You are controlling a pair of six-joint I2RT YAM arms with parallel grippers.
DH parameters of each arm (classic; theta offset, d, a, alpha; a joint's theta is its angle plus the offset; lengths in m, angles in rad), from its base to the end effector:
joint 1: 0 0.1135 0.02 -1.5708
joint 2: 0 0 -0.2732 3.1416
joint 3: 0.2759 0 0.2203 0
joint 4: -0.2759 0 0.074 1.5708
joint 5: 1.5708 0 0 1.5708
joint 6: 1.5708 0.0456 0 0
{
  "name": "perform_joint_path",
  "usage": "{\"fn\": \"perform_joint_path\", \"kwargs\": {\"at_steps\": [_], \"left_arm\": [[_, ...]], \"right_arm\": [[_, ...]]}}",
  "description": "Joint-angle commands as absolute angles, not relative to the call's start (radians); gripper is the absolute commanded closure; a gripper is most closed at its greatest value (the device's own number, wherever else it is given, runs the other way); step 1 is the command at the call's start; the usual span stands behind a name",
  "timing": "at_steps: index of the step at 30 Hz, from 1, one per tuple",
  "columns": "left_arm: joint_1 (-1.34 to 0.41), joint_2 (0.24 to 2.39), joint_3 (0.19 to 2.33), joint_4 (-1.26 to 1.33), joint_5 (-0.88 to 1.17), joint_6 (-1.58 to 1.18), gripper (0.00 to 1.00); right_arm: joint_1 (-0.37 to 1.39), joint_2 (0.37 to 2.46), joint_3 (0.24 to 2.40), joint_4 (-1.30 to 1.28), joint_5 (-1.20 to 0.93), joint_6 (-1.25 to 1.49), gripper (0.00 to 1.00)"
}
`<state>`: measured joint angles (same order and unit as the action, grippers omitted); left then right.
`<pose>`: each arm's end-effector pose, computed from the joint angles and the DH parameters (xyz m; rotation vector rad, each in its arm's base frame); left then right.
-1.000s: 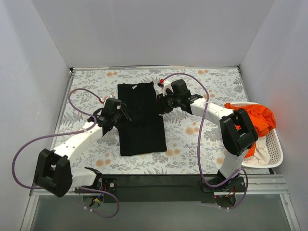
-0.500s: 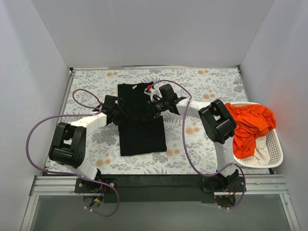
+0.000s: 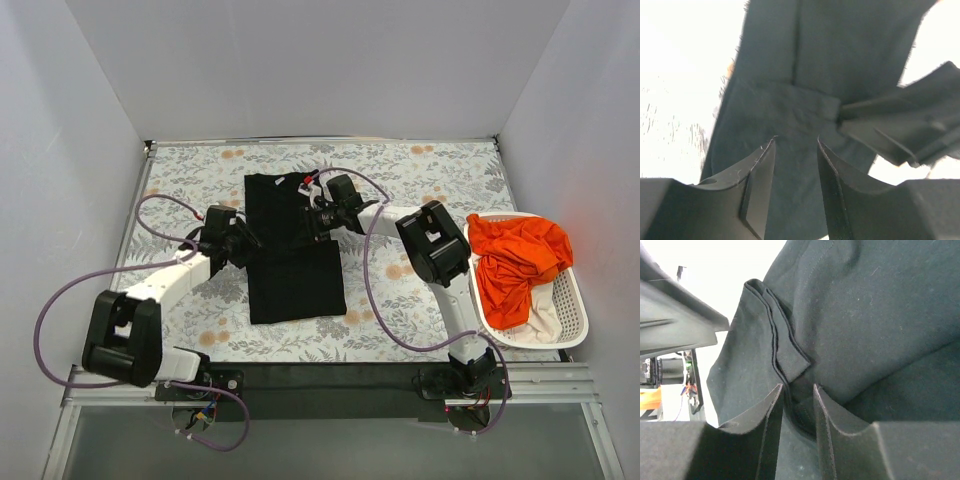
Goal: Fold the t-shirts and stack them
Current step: Fold the tshirt
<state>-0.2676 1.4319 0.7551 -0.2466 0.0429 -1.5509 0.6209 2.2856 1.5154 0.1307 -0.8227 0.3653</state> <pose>0.2474 -0.0699 0.2027 -1.5882 2.1580 -0.7446 0.3687 0.3048 0.1526 -0.7923 2.2146 1.4294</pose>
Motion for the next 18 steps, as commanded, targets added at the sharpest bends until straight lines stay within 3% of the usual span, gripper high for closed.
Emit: {"fn": "perform_joint_path", "kwargs": {"at_steps": [1,6,12,18], "left_arm": [[-0.268,1.283,0.697,-0.274,0.052,-1.543,0.62],[-0.276,1.138,0.569,-0.284,0.116,-1.575,0.64],[-0.278,1.089,0.385,-0.27,0.104,-1.695,0.79],[-0.278,1.002,0.342,-0.382,0.012,-1.77,0.81]], "right_arm": [[0.614,2.177,1.499,0.149,-0.833,0.368,0.68],[0.598,2.034,1.39,0.149,-0.805,0.356,0.68],[0.578,1.907,1.24,0.147,-0.785,0.345,0.68],[0.555,1.804,1.095,0.147,-0.753,0.333,0.68]]}}
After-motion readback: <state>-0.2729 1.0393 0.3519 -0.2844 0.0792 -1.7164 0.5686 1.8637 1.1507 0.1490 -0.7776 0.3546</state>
